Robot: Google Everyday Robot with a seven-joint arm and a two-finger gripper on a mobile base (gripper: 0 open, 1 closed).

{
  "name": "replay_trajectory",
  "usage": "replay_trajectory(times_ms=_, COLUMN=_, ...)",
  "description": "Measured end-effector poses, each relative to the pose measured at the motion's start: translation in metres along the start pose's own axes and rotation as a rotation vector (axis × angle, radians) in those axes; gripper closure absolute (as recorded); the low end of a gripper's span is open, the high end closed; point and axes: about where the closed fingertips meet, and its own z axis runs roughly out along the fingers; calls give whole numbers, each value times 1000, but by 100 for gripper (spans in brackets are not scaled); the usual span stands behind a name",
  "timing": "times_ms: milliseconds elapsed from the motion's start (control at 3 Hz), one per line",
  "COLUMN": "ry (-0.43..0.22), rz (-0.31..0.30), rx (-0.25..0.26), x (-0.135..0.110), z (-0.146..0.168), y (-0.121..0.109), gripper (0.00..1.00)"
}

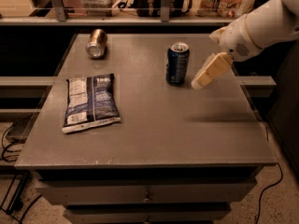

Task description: Pick pepsi can

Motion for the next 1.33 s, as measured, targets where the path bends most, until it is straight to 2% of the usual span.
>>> replay_trajectory(times_ms=333, ry=-22, rz=6, rx=2, x=-3, z=21, y=-13, gripper=0)
replay_trajectory(times_ms=1000, ry=-76, rz=5, rx=-29, x=-21, z=57, y=-24, gripper=0)
replay_trajectory(times_ms=1333, ry=-101, rz=-2, rx=-44, x=-30, z=67, y=-26, gripper=18)
